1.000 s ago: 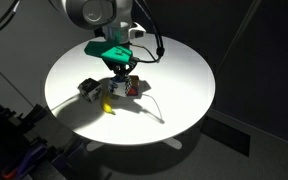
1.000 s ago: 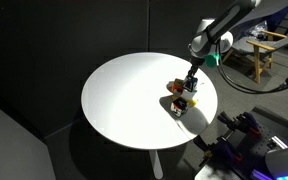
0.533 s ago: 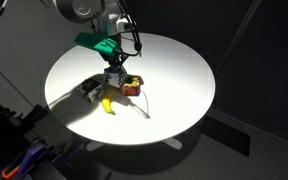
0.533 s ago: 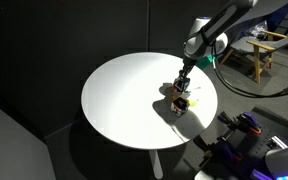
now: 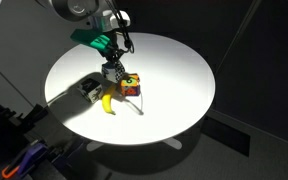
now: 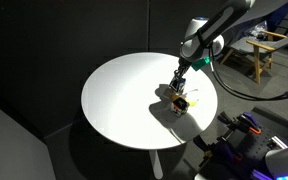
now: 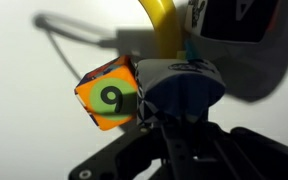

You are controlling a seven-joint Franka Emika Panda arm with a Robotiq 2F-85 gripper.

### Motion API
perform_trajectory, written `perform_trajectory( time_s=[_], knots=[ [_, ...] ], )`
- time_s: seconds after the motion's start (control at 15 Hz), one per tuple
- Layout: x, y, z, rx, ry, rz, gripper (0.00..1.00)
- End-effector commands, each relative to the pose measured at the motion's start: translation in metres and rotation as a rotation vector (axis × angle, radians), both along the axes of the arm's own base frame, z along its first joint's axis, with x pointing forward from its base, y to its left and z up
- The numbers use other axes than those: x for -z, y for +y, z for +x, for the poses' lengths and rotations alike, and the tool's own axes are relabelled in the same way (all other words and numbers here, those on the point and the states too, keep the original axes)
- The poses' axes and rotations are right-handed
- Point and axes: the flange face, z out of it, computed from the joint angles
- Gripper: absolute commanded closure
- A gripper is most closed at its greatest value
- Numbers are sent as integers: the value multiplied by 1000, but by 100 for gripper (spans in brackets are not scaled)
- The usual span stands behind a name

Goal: Pick up the block with the number four on it and move it to the left side of the table

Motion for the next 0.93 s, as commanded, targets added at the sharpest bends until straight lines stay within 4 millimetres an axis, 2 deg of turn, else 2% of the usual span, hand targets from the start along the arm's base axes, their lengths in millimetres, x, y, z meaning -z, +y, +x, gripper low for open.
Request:
perform_trajectory(
  time_s=[0.0,0.27,0.33,0.87],
  knots=[
    [0,0,0,1,1,0,84],
    [0,0,0,1,1,0,84],
    [0,0,0,1,1,0,95],
    [5,32,1,5,16,21,95]
  ],
)
